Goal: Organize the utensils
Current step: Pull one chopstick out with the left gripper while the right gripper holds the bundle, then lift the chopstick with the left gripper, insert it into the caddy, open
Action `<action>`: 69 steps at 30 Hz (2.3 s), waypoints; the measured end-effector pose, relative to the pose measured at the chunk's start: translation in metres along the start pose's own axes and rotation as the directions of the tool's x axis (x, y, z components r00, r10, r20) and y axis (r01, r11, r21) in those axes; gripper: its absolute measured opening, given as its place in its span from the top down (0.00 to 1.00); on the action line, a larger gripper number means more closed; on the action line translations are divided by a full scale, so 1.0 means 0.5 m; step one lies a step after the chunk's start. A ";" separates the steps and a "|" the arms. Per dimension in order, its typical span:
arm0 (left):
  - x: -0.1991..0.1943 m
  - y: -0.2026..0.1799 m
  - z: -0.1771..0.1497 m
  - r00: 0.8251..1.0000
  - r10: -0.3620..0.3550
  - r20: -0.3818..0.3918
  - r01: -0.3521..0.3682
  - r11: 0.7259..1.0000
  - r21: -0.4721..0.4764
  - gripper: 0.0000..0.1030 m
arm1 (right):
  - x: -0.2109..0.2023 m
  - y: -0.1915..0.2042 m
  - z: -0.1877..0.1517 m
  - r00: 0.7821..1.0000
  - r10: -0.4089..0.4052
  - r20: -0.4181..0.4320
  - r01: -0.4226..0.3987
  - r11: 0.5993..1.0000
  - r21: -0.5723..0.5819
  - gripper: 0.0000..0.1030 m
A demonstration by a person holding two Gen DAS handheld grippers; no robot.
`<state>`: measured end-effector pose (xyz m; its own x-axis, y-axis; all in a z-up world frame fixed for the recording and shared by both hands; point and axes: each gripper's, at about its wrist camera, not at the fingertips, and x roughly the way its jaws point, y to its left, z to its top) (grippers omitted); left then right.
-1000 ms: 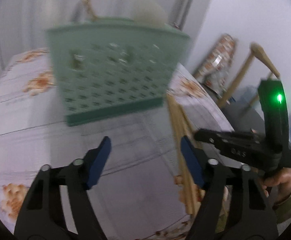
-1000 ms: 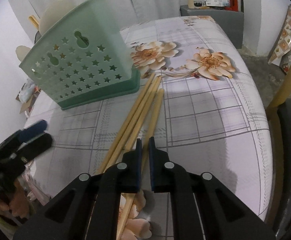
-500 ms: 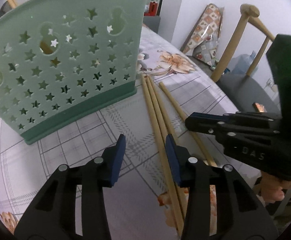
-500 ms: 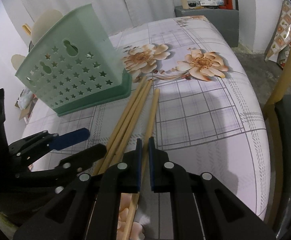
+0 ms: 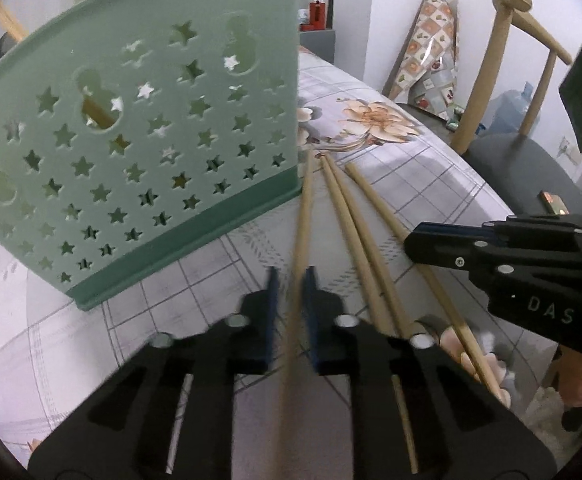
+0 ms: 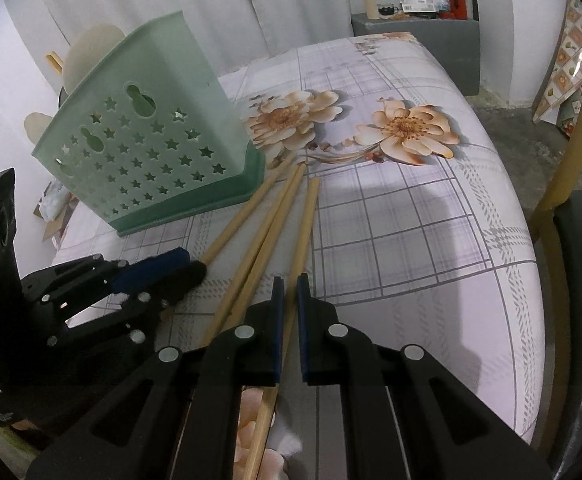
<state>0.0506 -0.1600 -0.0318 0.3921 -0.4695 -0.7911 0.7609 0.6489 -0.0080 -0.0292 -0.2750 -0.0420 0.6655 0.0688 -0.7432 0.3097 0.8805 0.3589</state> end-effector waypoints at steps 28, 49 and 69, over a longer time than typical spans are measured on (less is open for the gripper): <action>-0.068 0.095 -0.069 0.995 -0.007 -0.104 -0.006 0.993 -0.117 0.77 | -0.006 0.016 -0.010 0.995 0.019 -0.100 -0.024 0.999 -0.047 0.90; 0.025 0.085 0.059 0.995 0.048 -0.084 -0.051 0.998 -0.035 0.85 | 0.037 0.023 0.043 0.998 -0.060 -0.027 0.058 0.995 -0.078 0.92; -0.098 0.096 0.069 0.994 -0.075 0.074 0.085 0.988 -0.132 0.97 | -0.020 -0.003 0.044 0.999 -0.021 0.042 0.022 1.000 -0.001 0.94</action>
<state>0.0856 -0.1264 0.0277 0.3707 -0.5601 -0.7408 0.7162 0.6803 -0.1559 -0.0213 -0.2874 -0.0228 0.6863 0.0304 -0.7266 0.3231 0.8824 0.3421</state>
